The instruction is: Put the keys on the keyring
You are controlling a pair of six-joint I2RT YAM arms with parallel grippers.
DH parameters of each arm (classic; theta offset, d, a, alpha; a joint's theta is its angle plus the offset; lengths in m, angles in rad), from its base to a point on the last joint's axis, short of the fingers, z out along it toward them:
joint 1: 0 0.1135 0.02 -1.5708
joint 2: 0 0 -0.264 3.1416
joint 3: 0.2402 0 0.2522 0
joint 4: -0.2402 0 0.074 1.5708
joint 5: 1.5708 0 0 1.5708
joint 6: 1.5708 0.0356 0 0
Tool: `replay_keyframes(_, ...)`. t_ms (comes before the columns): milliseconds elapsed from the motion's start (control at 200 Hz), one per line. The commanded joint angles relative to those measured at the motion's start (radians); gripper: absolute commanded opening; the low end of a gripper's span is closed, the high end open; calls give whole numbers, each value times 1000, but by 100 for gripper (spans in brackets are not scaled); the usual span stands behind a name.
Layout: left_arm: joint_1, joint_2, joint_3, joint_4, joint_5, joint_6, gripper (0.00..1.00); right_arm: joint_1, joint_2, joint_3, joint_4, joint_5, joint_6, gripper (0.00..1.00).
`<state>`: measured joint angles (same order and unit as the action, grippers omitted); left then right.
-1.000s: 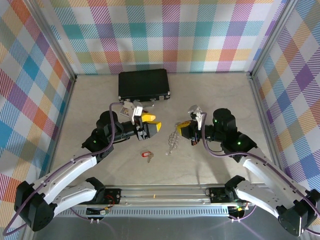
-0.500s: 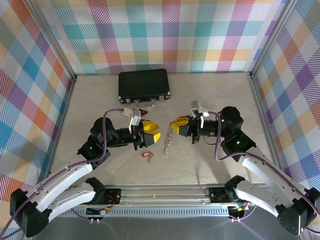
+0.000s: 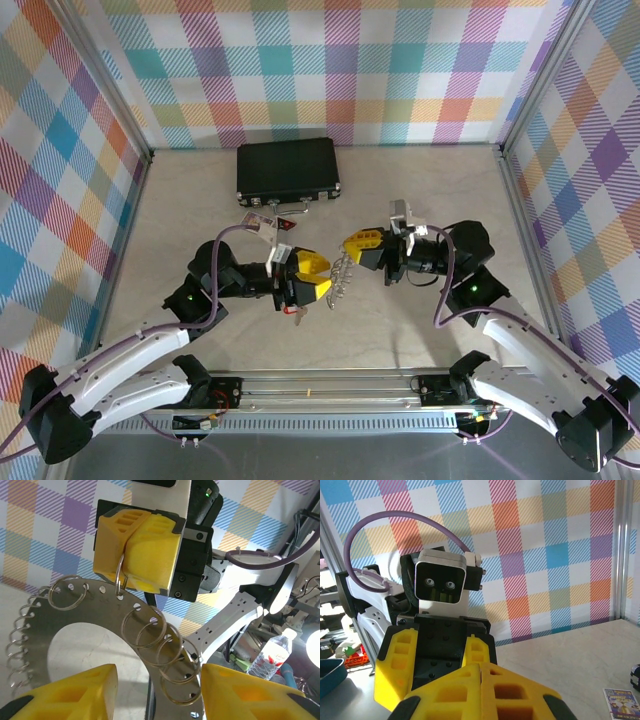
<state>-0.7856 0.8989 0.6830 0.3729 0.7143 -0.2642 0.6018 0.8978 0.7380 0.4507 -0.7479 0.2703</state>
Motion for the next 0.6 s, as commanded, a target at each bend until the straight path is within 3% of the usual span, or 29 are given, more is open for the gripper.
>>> replay_keyframes(0, -10, -24, 8, 45, -27, 35, 47, 3, -28, -19, 106, 6, 10, 0)
replay_keyframes(595, -31, 30, 101, 193, 31, -12, 35, 24, 11, 2, 302, -163, 107, 0)
